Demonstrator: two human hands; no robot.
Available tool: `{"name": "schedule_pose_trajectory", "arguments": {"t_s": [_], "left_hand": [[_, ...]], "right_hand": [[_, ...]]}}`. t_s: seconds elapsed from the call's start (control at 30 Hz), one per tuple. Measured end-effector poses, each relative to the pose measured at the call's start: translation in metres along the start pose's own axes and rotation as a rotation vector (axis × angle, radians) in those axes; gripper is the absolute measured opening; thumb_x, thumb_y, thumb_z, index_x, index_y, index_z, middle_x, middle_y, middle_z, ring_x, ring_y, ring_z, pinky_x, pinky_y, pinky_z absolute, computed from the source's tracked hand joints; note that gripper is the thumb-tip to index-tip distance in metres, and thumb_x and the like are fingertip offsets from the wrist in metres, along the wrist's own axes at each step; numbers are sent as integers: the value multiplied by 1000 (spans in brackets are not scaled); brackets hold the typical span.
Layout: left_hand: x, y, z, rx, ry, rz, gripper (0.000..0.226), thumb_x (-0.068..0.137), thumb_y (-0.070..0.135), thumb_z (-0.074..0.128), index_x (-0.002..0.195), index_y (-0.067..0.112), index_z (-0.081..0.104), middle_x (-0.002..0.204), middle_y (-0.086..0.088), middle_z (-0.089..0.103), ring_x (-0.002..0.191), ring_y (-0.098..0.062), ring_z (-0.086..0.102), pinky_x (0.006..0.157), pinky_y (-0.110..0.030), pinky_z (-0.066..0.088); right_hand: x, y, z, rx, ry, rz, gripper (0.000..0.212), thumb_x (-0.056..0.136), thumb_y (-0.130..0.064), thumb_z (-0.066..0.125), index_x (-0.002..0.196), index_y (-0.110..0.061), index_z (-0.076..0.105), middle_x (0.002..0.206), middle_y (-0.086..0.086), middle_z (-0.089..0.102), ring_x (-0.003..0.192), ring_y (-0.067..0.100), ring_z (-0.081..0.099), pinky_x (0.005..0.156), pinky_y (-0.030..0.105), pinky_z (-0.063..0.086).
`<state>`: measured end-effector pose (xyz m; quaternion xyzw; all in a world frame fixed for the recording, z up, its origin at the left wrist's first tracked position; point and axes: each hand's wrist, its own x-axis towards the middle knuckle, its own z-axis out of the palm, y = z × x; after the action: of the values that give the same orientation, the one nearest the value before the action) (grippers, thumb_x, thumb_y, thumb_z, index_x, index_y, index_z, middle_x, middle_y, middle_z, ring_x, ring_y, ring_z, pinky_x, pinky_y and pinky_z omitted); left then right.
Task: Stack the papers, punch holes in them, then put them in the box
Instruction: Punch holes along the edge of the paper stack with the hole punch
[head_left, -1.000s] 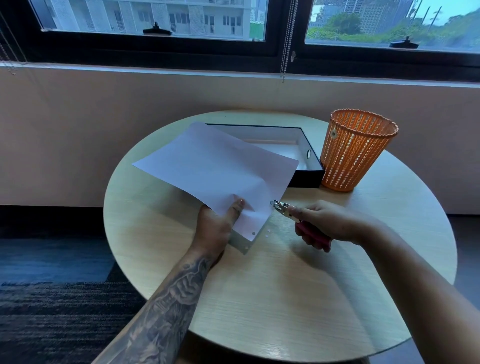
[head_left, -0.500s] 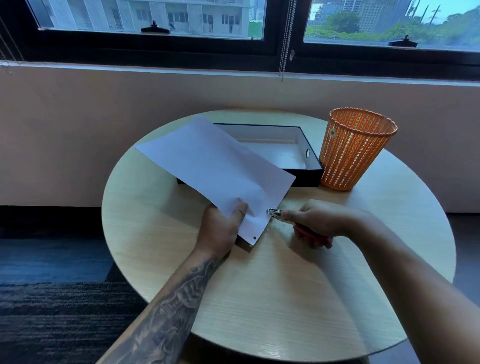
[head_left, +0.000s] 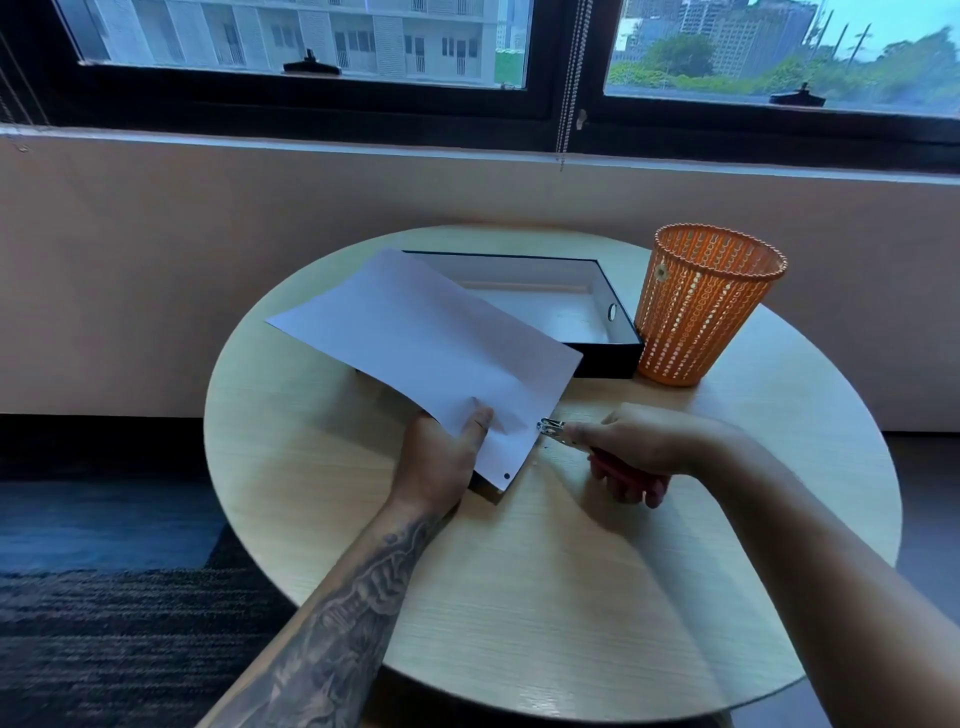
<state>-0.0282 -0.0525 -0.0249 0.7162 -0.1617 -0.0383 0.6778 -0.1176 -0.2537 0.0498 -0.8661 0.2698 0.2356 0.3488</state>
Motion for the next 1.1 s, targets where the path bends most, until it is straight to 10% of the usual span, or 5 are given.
{"name": "schedule_pose_trajectory", "arguments": {"t_s": [0.33,0.57,0.9,1.1], "left_hand": [[-2,3,-8,-131,12,-74,13,90,21,74,102,15,73,100,5,78,95,-13,73,85,-31,57],[4,12,-27,-253,-25,-178,22,89,17,74,108,6,72,107,-6,77,100,-27,73,86,-35,57],[1,22,-51,-369,-325,-345,35,88,9,72,122,3,66,123,-16,72,112,-35,68,97,-46,53],[-3,32,-58,-525,-336,-431,47,91,38,68,131,13,63,131,-14,68,115,-33,67,100,-52,51]], "right_hand": [[-4,55,9,-226,510,-94,37,94,-55,50,91,-19,58,99,4,62,88,22,57,69,36,43],[-5,62,17,-406,696,-48,60,85,-73,48,117,-24,58,122,2,60,113,26,53,88,40,42],[-8,18,22,900,235,-199,34,97,-42,57,112,-12,60,88,14,68,49,14,50,43,24,33],[-9,13,30,1011,194,-255,11,93,-5,57,85,-11,54,61,5,58,46,13,40,42,23,30]]}}
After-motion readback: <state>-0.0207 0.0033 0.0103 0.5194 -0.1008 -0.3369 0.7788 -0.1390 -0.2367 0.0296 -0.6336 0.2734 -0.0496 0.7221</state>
